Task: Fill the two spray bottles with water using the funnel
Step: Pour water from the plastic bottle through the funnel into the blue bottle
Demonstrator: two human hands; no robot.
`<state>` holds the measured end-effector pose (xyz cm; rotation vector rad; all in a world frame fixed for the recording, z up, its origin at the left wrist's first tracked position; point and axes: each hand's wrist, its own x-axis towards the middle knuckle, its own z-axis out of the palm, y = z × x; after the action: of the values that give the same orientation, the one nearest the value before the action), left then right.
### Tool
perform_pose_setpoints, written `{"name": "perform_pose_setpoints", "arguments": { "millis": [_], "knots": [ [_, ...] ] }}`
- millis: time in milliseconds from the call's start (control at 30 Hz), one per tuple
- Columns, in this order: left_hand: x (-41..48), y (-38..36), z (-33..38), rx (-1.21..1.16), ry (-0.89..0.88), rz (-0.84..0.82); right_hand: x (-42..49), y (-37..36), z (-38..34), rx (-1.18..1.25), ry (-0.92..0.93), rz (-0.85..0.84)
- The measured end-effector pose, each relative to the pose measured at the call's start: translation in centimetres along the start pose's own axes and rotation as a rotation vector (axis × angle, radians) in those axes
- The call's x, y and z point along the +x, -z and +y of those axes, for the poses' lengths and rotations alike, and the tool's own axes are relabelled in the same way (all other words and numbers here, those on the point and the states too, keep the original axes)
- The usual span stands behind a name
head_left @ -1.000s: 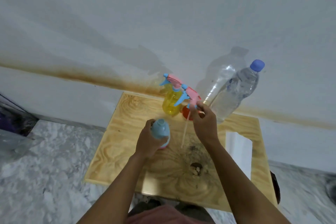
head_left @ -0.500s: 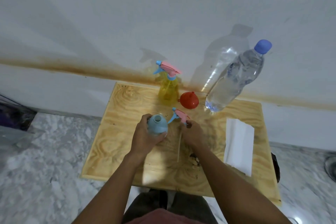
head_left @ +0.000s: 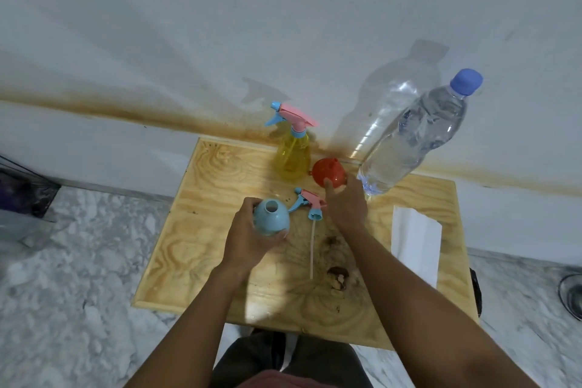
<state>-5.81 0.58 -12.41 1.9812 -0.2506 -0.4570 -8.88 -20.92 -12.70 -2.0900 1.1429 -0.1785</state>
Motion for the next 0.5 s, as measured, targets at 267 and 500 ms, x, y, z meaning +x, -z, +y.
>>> {"name": "perform_pose_setpoints", "arguments": {
  "millis": [267, 500],
  "knots": [
    [-0.4, -0.4, -0.1, -0.007, -0.002, 0.009, 4.3, -0.8, -1.7, -0.027, 0.041, -0.03],
    [-1.1, -1.0, -0.1, 0.003, -0.001, 0.027, 3.8, 0.7, -1.7, -0.006, 0.093, 0.05]
  ]
}}
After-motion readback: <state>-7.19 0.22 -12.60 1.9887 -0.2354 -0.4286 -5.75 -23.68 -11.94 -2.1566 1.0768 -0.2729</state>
